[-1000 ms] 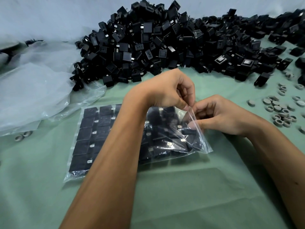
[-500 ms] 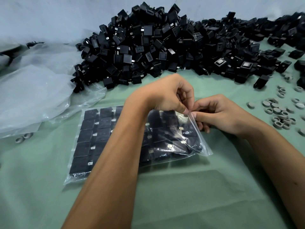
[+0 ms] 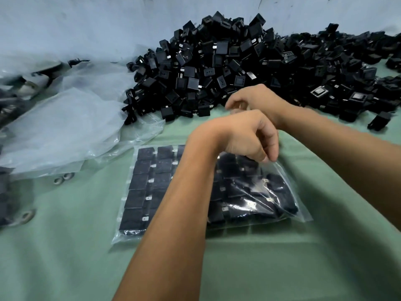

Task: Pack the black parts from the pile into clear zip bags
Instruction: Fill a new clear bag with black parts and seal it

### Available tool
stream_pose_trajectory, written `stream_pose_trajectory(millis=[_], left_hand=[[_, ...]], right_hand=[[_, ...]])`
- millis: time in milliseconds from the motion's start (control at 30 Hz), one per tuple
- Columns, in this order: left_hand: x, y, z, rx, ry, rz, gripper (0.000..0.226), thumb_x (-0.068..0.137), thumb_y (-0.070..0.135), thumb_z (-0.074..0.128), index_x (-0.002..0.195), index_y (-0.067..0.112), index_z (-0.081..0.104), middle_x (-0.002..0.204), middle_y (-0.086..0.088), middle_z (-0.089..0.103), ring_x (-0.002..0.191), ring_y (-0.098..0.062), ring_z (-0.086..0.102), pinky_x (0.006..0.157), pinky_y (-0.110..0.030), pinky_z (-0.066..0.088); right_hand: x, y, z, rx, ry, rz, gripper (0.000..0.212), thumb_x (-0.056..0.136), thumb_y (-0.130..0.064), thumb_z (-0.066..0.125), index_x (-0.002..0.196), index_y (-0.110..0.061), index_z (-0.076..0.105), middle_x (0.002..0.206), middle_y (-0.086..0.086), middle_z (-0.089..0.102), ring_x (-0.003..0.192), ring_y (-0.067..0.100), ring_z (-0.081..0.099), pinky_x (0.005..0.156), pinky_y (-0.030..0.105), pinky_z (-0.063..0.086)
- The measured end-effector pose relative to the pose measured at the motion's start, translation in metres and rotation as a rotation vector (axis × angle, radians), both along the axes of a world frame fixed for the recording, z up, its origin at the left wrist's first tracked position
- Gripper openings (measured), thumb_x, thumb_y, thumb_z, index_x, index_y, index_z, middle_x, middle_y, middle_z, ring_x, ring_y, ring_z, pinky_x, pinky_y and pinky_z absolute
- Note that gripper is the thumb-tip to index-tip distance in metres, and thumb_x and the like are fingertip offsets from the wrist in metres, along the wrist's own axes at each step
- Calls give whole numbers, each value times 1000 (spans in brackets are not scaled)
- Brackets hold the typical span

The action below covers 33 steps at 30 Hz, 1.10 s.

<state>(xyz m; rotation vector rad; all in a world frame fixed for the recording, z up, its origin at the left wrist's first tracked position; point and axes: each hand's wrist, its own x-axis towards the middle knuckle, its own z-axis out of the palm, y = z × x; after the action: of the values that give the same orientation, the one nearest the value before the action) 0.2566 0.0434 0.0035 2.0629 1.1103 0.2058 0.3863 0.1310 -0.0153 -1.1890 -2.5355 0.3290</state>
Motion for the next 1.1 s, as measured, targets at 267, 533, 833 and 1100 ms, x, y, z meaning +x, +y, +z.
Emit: stream_pose_trajectory(millis=[267,533,833,1100], left_hand=[[-13,-1,2,-73,6,-44,23,82,-2,77,77,20,77,101,0,77,89,-13,69,95,-40,58],[-18,-4,4,-131,-25,-74,22,83,-14,71,80,7,75,108,-9,77,88,-11,70,87,-29,59],[2,-1,-3,77,-53,82,26,79,-7,78,86,18,77,88,5,74,66,-5,61,69,-27,56],[12,2,-15,324,115,128,33,93,8,68,99,39,78,117,-2,51,118,-19,34,99,-25,27]], right_hand=[[-73,40,7,39,-338,319,39,90,-6,71,128,-14,69,120,13,61,116,31,57,91,29,37],[-43,30,-2,12,-69,123,27,83,-12,78,108,-19,79,89,-5,70,77,4,61,83,34,50],[62,-66,-45,-451,1033,-382,19,92,-10,75,107,-21,75,84,-1,69,67,13,59,58,25,51],[83,-106,-55,-628,1138,-325,25,66,-37,86,85,-21,79,90,15,69,85,31,55,87,49,51]])
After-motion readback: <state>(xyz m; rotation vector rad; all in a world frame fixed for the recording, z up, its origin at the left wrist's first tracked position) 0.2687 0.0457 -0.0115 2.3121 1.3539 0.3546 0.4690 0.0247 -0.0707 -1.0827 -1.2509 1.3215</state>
